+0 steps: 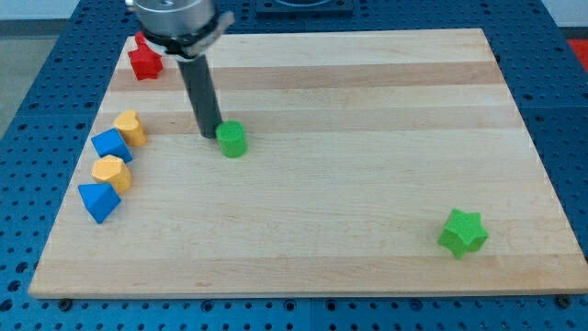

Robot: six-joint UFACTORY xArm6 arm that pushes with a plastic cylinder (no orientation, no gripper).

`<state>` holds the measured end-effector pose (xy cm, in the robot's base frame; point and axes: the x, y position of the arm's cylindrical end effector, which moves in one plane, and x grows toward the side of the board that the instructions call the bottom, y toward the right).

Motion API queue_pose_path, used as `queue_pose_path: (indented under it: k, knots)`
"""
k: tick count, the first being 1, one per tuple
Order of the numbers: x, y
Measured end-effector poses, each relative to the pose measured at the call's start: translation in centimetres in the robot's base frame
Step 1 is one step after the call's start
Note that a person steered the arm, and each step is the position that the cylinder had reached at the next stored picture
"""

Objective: Push green circle into green star

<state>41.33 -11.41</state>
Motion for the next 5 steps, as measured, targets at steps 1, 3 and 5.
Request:
queue_pose_path:
  k: [1, 3, 5]
  knots:
    - [2.4, 4.5]
    - [6.3, 10.9]
    - [7.7, 7.5]
